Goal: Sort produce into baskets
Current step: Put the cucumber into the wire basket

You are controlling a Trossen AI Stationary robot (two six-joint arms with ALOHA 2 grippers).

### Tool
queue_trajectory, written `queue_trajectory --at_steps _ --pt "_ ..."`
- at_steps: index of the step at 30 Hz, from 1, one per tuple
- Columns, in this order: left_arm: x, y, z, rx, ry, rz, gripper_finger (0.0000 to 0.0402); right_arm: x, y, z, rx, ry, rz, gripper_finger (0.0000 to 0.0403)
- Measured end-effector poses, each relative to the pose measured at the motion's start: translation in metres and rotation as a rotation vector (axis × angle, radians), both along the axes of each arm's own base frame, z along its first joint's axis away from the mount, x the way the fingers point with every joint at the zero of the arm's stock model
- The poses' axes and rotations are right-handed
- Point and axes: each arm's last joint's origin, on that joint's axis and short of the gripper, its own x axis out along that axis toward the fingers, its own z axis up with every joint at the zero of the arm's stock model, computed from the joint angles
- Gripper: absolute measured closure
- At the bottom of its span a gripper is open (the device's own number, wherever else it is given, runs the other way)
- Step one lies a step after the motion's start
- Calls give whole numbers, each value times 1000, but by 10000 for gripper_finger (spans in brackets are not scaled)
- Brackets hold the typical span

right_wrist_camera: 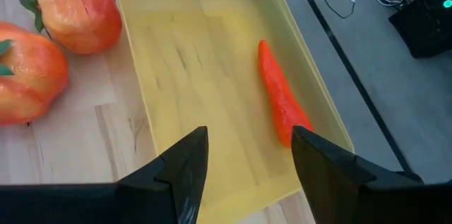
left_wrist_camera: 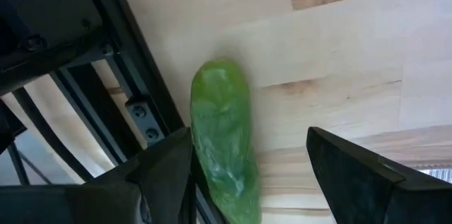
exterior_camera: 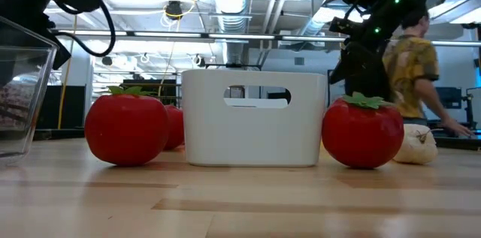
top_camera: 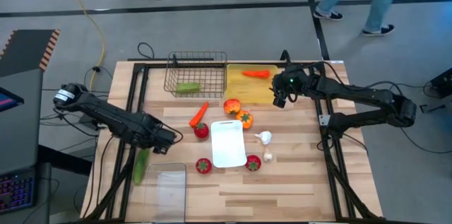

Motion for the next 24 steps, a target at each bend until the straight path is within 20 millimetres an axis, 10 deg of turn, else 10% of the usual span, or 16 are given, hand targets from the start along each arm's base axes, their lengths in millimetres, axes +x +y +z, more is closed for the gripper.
queue_trajectory --at_steps 24 --pt "4 -28 -38 17 159 18 134 0 0 0 0 1 0 172"
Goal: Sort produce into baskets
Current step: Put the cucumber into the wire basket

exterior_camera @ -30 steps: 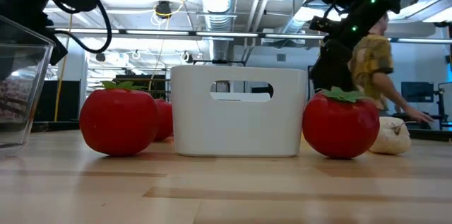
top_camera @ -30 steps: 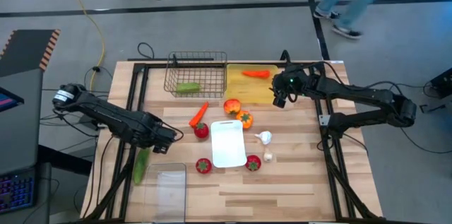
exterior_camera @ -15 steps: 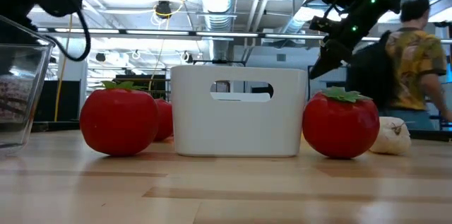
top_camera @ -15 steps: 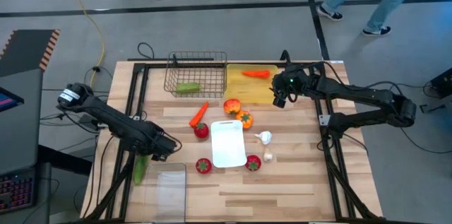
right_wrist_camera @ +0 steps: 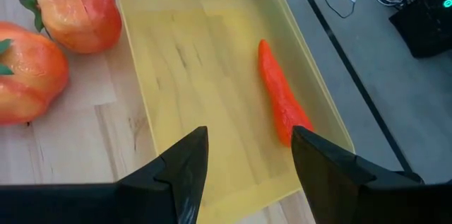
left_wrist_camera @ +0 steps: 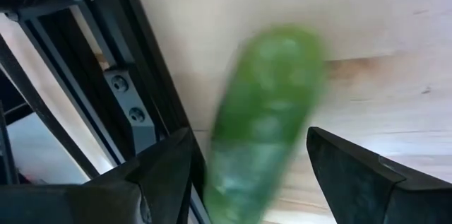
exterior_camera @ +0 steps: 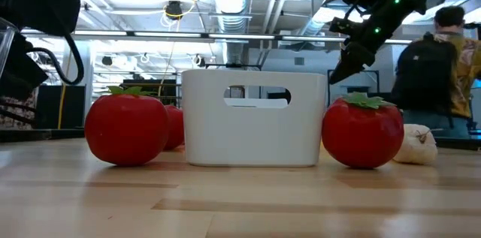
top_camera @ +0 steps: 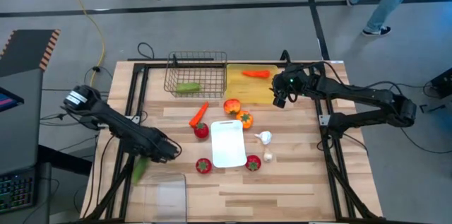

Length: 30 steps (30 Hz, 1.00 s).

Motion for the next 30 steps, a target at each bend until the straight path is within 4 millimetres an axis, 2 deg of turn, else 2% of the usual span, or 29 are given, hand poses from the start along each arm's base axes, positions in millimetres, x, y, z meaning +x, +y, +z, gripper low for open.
queue_trajectory --at_steps 7,19,24,30 --pt "1 0 -6 12 26 -28 148 0 0 0 0 1 0 172" --pt "2 0 -6 12 11 -59 276 0 0 0 -1 -1 1 172" --pt "3 0 -4 26 1 -66 278 0 0 0 -1 -1 0 172" --pt "12 -1 8 89 -46 -104 273 0 0 0 -2 -3 0 172"
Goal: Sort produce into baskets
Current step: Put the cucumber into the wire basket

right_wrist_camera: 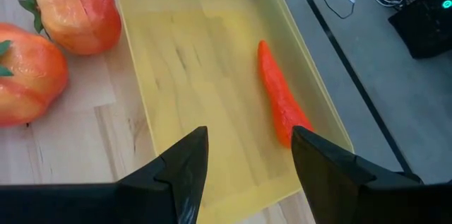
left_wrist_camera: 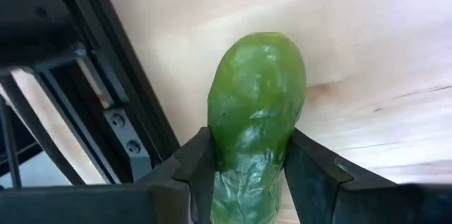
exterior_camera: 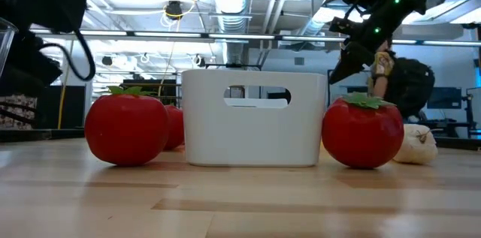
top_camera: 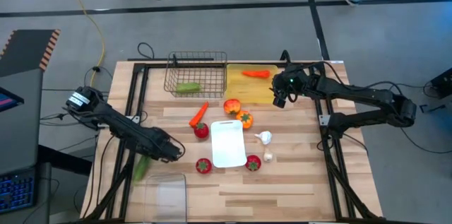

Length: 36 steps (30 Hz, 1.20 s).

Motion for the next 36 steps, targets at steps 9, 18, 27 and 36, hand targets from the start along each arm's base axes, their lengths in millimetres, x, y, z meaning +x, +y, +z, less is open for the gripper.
queue_trajectory --at_steps 9,18,27,36 --pt "5 1 33 116 52 -28 272 0 0 0 0 0 0 172" --pt "21 -2 84 242 -37 -84 271 0 0 0 0 0 0 172" --pt "40 -5 132 278 -244 -137 271 0 0 0 0 0 0 172" --pt "61 25 156 527 -401 -243 271 0 0 0 0 1 0 172"
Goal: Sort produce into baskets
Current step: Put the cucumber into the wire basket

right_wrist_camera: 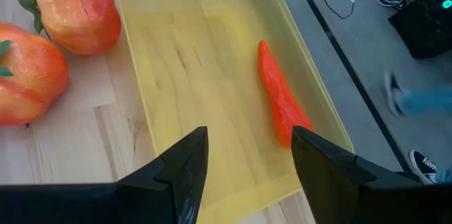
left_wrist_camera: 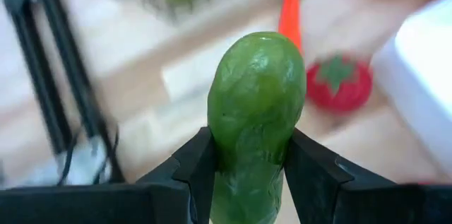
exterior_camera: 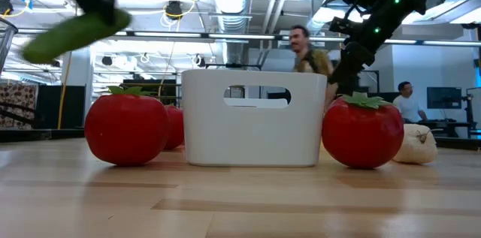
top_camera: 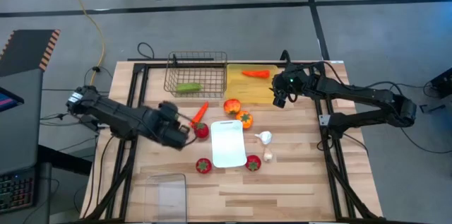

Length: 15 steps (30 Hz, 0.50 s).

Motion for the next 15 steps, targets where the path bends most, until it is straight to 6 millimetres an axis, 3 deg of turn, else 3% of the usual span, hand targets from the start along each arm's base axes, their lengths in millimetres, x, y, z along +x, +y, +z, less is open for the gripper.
queue_trajectory --at_steps 4,15 --pt "15 29 2 70 3 -72 271 0 0 0 0 0 0 172" --pt "47 132 12 142 -92 -294 271 0 0 0 1 0 0 172"
